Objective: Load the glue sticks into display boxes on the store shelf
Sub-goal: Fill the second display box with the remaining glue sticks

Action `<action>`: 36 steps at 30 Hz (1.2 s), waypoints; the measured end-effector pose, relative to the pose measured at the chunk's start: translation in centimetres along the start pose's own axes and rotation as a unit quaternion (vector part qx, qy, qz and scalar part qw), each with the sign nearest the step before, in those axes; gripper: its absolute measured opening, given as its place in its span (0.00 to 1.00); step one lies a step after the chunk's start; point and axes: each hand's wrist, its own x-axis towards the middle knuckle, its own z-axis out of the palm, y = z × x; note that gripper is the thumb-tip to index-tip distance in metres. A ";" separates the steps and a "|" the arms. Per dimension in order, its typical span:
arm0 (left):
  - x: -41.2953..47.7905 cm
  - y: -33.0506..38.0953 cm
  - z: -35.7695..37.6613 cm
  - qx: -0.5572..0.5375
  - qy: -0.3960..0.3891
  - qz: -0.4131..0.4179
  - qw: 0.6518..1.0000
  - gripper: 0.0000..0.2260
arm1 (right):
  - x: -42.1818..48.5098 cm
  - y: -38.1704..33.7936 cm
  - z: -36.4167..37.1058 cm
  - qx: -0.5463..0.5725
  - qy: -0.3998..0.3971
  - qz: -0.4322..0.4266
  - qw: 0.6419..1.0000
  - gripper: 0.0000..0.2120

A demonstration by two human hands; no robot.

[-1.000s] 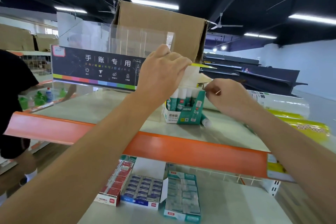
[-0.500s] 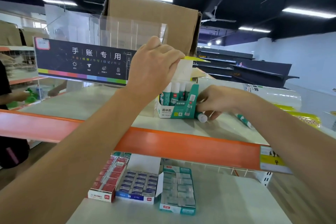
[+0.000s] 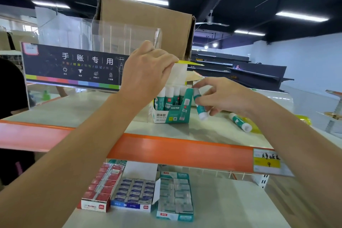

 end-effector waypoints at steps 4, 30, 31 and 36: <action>0.0 0.0 0.0 -0.002 0.007 0.001 1.000 0.05 | -0.9 -0.6 0.1 0.060 0.059 -0.041 0.996 0.15; 0.2 -0.4 0.3 -0.006 0.027 -0.001 1.000 0.04 | -0.1 -1.3 3.5 -0.164 0.234 -0.215 0.934 0.12; 0.2 -0.4 0.3 -0.006 0.027 0.000 1.000 0.04 | 0.0 -1.3 3.6 -0.174 0.227 -0.210 0.935 0.11; 0.1 -0.4 0.3 -0.009 0.027 -0.001 1.000 0.05 | 0.3 -1.0 3.9 -0.191 0.209 -0.211 0.936 0.10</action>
